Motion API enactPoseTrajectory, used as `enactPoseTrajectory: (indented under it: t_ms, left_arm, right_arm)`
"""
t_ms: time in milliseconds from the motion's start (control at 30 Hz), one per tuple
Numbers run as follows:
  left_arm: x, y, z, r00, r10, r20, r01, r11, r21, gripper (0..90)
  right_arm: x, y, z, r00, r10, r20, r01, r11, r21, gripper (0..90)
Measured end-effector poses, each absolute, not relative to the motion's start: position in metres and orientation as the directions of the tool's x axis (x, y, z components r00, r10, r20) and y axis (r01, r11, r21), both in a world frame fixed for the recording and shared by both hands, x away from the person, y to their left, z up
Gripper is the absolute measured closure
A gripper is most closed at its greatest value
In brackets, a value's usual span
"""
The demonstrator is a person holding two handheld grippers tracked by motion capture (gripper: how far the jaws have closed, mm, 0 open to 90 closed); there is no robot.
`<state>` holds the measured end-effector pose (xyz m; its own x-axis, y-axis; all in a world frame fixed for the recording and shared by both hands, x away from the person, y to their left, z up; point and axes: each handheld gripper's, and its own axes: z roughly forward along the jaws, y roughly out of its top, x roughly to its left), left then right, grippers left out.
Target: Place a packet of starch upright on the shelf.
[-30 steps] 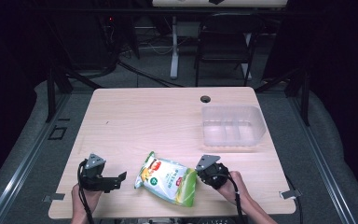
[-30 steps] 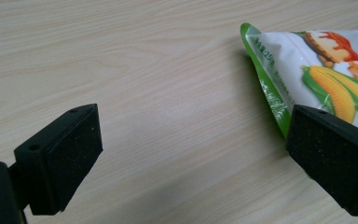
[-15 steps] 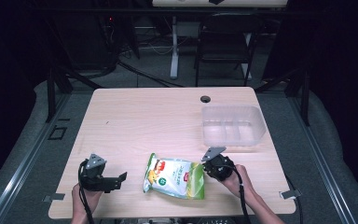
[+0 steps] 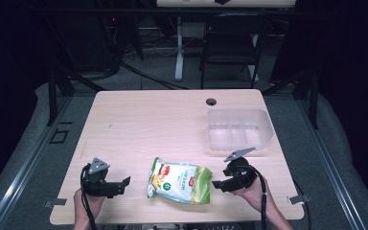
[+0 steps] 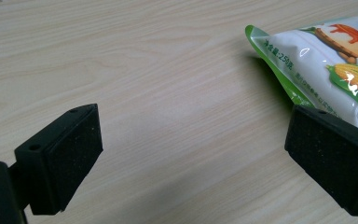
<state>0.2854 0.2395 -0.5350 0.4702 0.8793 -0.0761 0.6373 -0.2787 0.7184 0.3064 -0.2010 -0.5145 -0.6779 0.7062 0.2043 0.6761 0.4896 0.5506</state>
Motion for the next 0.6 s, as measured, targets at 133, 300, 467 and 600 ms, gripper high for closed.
enactPoseTrajectory:
  t_ms: [133, 300, 467, 600]
  left_arm:
    - [0.286, 0.239, -0.535, 0.471, 0.879, -0.073, 0.638, -0.282, 0.717, 3.9]
    - [0.286, 0.238, -0.536, 0.477, 0.875, -0.083, 0.640, -0.281, 0.715, 3.9]
    - [0.287, 0.238, -0.536, 0.480, 0.874, -0.079, 0.640, -0.287, 0.713, 3.9]
    - [0.286, 0.240, -0.536, 0.473, 0.877, -0.082, 0.639, -0.277, 0.717, 4.0]
  right_arm:
    - [0.302, -0.198, -0.515, -0.665, 0.693, 0.278, 0.703, 0.456, 0.546, 30.9]
    - [0.299, -0.184, -0.520, -0.668, 0.658, 0.349, 0.721, 0.453, 0.525, 32.5]
    - [0.302, -0.169, -0.529, -0.650, 0.660, 0.376, 0.740, 0.439, 0.510, 35.3]
    - [0.310, -0.157, -0.538, -0.642, 0.674, 0.365, 0.744, 0.432, 0.510, 39.4]
